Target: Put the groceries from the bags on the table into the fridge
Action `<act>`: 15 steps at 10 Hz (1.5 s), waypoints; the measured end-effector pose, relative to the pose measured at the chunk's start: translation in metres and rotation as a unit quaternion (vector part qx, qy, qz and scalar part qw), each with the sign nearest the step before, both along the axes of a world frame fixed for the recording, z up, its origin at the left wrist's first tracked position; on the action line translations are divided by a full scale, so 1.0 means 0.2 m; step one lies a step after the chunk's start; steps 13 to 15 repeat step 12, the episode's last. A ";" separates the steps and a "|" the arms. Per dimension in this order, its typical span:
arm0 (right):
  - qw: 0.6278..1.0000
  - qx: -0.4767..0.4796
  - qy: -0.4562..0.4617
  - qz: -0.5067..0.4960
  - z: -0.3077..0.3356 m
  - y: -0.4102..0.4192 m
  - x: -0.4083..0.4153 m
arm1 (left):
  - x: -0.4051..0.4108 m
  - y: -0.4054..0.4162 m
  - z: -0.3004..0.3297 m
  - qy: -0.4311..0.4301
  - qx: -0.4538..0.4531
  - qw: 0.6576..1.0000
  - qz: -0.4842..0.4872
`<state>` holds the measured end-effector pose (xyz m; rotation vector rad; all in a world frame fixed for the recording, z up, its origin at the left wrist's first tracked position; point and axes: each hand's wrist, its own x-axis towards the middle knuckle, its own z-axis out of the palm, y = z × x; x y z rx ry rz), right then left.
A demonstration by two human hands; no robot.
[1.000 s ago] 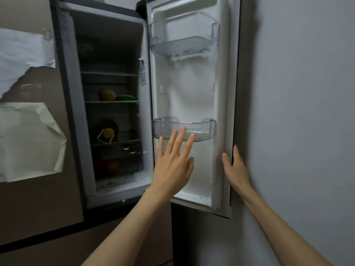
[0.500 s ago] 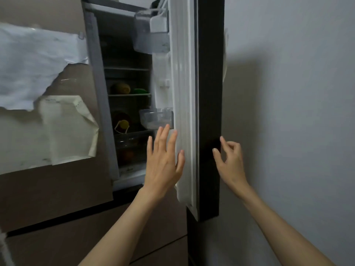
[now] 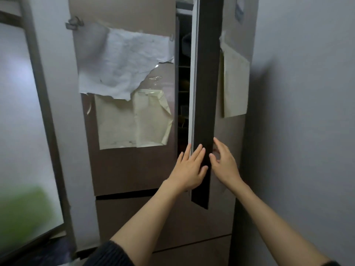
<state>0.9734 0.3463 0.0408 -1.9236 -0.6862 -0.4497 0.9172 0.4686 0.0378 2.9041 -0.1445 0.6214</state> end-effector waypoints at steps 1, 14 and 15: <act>0.998 -0.063 0.008 0.017 0.00 0.17 0.04 | -0.01 0.13 -0.05 0.016 -0.025 0.999 0.019; 0.995 -0.037 -0.090 -0.012 0.23 0.59 0.42 | 0.26 1.11 0.10 -0.199 0.082 0.943 0.252; 0.995 -0.037 -0.090 -0.012 0.23 0.59 0.42 | 0.26 1.11 0.10 -0.199 0.082 0.943 0.252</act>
